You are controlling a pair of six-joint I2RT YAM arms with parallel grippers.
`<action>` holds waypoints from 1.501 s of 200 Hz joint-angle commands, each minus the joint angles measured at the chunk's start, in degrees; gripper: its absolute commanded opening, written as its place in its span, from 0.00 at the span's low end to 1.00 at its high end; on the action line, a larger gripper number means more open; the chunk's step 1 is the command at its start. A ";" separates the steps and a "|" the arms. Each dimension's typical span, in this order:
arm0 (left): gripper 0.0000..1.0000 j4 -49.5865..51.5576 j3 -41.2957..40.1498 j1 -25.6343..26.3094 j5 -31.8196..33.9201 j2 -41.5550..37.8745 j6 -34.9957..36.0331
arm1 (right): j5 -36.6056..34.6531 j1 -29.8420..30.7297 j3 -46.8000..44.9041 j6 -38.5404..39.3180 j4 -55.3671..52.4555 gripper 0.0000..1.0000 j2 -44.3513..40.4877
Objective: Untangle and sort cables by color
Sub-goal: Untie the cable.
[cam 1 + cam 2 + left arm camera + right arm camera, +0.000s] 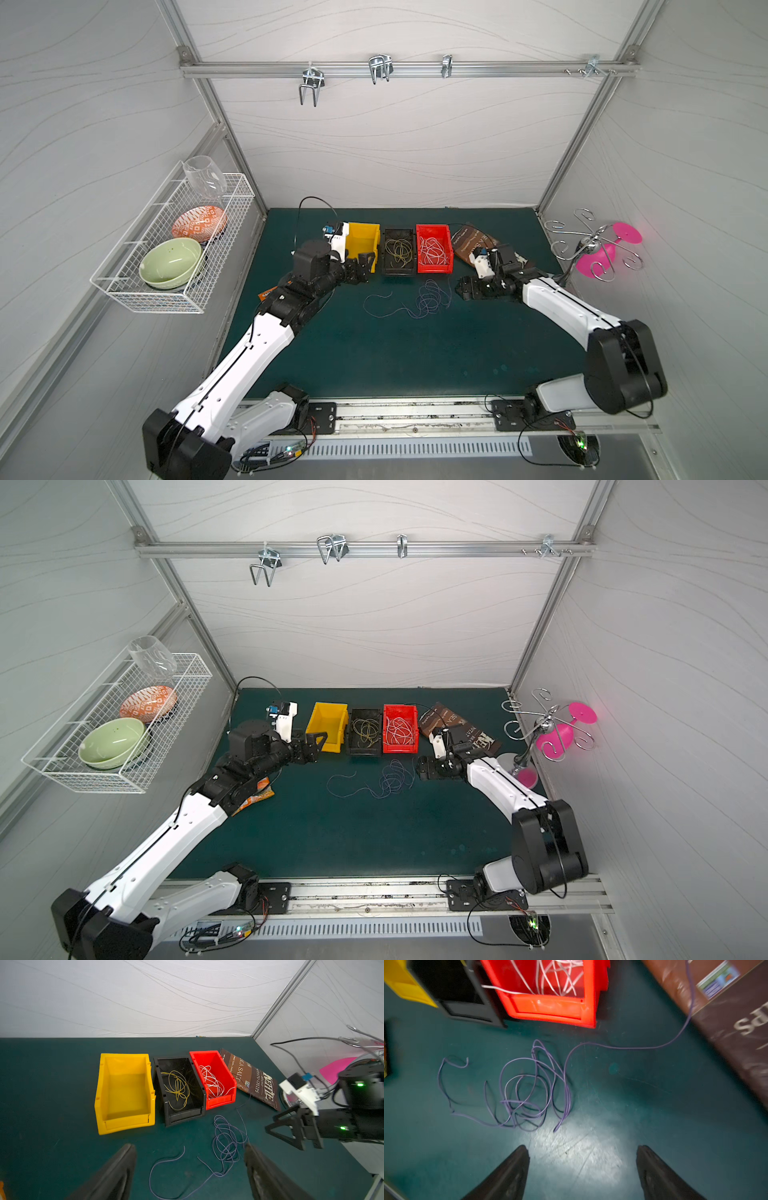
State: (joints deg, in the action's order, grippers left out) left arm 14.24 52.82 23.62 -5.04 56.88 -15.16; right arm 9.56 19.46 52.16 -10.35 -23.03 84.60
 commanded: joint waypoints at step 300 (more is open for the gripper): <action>0.87 -28.64 0.72 6.41 -30.16 11.83 -0.29 | 16.34 4.78 31.15 -10.59 -0.19 0.00 -16.10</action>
State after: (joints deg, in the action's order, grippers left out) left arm -9.04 48.45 27.66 -32.67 65.80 -18.50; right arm 24.10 23.77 82.13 -18.74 -23.35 66.92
